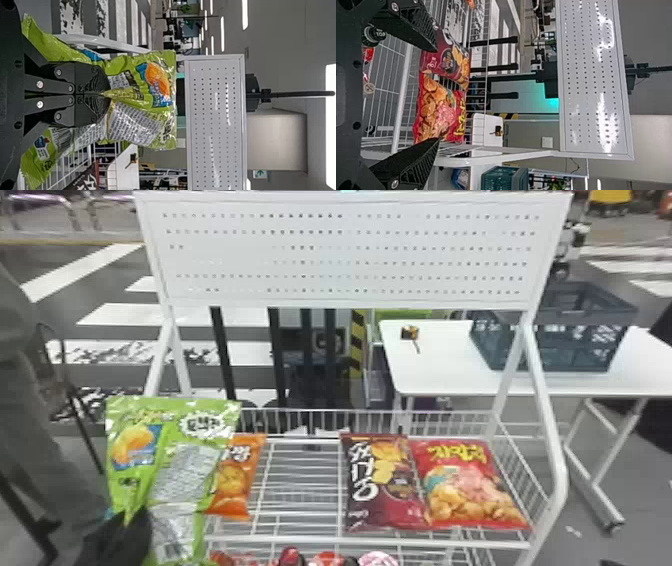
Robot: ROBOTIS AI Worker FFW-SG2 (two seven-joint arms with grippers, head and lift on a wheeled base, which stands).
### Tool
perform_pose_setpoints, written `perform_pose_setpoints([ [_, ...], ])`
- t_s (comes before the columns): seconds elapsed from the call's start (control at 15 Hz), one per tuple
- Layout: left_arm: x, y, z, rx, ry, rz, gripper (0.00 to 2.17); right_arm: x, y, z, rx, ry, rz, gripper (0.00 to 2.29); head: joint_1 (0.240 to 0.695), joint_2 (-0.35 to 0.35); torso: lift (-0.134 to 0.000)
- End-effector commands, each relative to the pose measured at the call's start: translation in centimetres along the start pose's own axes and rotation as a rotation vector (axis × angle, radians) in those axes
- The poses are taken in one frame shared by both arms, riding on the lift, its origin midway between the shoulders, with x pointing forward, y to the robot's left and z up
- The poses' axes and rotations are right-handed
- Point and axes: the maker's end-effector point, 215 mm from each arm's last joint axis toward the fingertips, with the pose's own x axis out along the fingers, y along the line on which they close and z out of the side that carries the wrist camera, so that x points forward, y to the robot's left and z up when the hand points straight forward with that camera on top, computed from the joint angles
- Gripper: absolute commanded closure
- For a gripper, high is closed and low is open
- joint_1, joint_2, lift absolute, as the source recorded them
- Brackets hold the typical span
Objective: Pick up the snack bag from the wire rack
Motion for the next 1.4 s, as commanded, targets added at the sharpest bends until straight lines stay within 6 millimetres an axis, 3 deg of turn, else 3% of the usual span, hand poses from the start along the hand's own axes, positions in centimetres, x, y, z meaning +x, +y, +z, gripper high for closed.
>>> perform_pose_setpoints([
  [0.0,0.0,-0.1,0.0,0.0,0.0,-0.002,1.88,0.0,0.1,0.0,0.002,0.0,0.002,0.1,0.499,0.0,0.0],
  [0.47,0.0,-0.1,0.0,0.003,0.0,-0.005,1.88,0.0,0.0,-0.1,0.002,0.0,0.0,0.1,0.499,0.0,0.0],
  [0.6,0.0,-0.2,0.0,0.004,0.0,-0.008,1.88,1.3,-0.6,-1.1,0.012,0.003,-0.019,0.09,0.499,0.0,0.0],
  [0.73,0.1,-0.2,-0.1,0.001,0.002,-0.009,1.88,4.9,-1.3,-2.6,0.034,-0.005,-0.03,0.09,0.499,0.0,0.0],
  [0.93,0.1,-0.3,-0.6,-0.003,0.012,-0.008,1.88,11.6,-0.2,-2.8,0.052,-0.012,-0.008,0.1,0.499,0.0,0.0],
  [1.0,0.1,-0.4,-0.6,-0.004,0.01,-0.009,1.88,13.9,0.3,-4.1,0.046,0.049,0.003,0.1,0.499,0.0,0.0],
  [1.07,0.1,-0.4,-0.5,-0.005,0.01,-0.009,1.88,16.2,0.8,-4.1,0.027,0.06,0.016,0.1,0.499,0.0,0.0],
  [1.33,0.1,-0.6,-0.6,-0.008,0.011,-0.013,1.88,23.0,-1.9,-5.4,-0.008,0.123,-0.012,0.1,0.499,0.0,0.0],
])
